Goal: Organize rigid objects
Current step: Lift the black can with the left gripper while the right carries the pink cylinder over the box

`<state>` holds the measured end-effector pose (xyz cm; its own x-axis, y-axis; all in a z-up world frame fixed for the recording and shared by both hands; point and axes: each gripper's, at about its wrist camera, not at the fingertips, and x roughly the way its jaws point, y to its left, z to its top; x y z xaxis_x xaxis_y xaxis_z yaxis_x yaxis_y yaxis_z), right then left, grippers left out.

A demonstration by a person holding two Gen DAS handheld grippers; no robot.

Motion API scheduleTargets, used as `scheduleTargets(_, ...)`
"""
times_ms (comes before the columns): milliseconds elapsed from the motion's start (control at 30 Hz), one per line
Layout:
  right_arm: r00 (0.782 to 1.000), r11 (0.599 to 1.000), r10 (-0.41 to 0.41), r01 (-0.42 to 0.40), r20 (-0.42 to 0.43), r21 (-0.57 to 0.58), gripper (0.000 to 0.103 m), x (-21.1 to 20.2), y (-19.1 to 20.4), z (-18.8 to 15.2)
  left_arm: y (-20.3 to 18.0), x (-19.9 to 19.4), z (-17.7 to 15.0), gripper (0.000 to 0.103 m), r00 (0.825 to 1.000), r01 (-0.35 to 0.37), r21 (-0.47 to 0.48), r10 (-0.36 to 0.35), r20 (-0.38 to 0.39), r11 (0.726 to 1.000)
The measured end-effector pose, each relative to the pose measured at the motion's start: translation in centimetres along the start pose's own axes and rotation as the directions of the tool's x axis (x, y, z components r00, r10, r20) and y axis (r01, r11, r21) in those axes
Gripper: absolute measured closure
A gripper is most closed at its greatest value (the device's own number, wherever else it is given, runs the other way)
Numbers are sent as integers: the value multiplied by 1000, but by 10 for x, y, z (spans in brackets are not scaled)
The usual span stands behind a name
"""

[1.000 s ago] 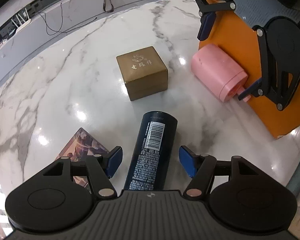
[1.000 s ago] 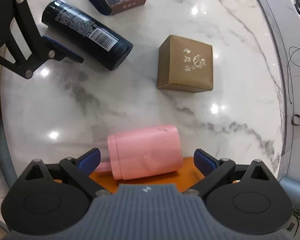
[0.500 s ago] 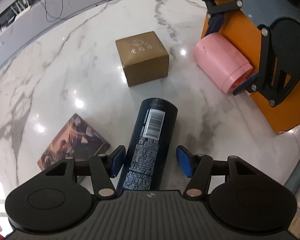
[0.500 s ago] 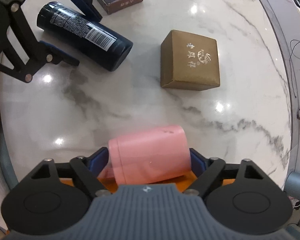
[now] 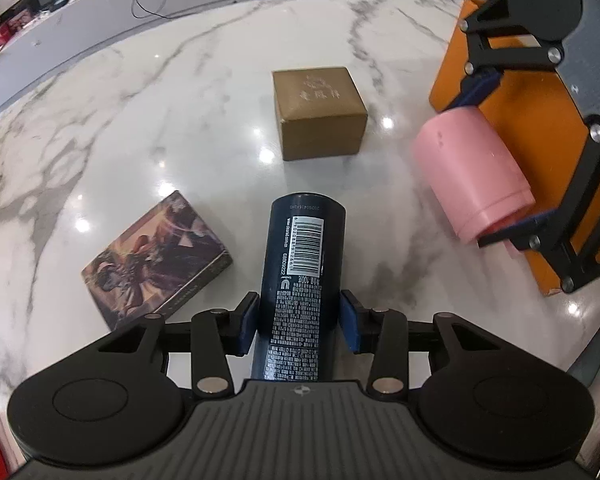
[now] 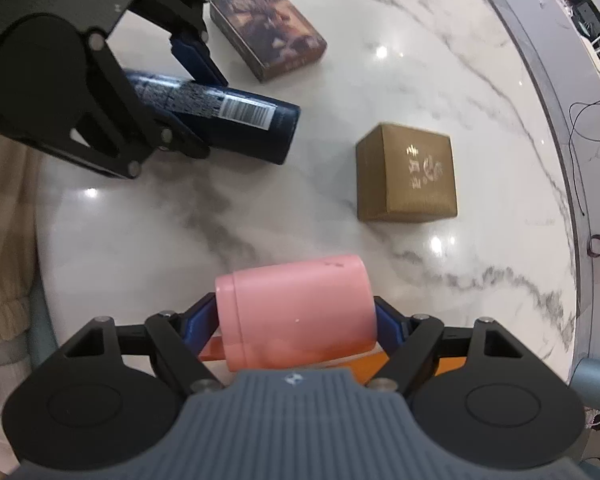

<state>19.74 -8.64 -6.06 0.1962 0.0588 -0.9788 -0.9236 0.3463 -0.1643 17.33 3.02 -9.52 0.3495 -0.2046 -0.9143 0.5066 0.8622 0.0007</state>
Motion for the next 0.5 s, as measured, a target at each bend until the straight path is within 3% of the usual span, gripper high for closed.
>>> scheduleTargets(500, 994, 999, -52, 52, 98, 2, 25, -50, 20, 0, -14, -45, -1, 56, 995, -1, 16, 0, 100, 1000)
